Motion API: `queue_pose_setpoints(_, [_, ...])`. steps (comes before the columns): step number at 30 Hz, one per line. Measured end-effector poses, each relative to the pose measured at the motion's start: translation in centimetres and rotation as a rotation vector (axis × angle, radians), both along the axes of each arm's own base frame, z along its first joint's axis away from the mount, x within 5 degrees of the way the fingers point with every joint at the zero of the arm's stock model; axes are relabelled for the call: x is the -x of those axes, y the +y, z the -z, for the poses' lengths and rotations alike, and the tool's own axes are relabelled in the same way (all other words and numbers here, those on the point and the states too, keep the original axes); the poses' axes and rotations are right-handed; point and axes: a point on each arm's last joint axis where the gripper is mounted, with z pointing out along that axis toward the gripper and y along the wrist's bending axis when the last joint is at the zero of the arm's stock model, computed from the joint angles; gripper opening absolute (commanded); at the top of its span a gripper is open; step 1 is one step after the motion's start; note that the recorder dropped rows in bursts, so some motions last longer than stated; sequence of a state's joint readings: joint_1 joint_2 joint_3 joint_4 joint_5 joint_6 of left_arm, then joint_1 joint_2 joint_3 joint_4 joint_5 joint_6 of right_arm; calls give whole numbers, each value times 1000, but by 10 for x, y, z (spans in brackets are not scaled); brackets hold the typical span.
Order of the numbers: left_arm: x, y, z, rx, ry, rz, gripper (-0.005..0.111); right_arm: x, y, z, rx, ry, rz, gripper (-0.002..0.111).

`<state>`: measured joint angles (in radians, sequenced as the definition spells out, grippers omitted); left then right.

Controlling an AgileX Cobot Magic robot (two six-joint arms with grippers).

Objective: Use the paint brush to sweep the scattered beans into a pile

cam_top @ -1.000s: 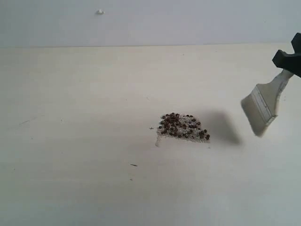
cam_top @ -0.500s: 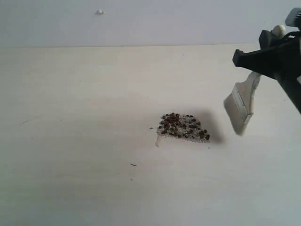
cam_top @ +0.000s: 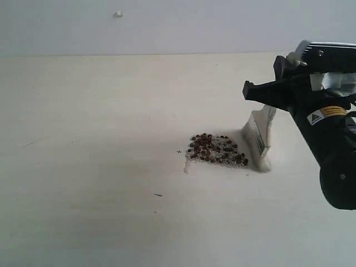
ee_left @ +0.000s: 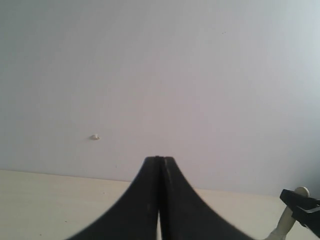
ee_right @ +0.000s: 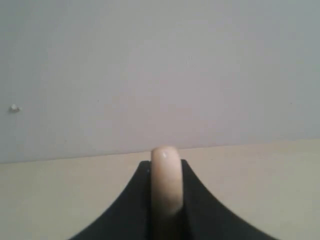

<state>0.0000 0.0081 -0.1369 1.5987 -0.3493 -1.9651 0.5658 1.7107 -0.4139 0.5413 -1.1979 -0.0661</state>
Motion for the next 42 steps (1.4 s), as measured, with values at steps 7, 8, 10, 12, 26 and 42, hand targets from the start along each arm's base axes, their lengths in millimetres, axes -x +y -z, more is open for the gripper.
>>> queue_pose_setpoints(7, [0,0,0,0,0,0,0,-4,2,8,-157,19,21,0])
queue_pose_setpoints(8, [0,0,0,0,0,0,0,-5,2,8,-171,22,22,0])
queue_pose_setpoints(10, [0,0,0,0,0,0,0,-7,4,8,-208,28,24,0])
queue_pose_setpoints(12, [0,0,0,0,0,0,0,-9,5,7,-227,29,24,0])
queue_pose_setpoints(26, [0,0,0,0,0,0,0,-7,4,-18,-121,-28,22,0])
queue_pose_setpoints(42, [0,0,0,0,0,0,0,-4,27,-22,-430,-17,-229,0])
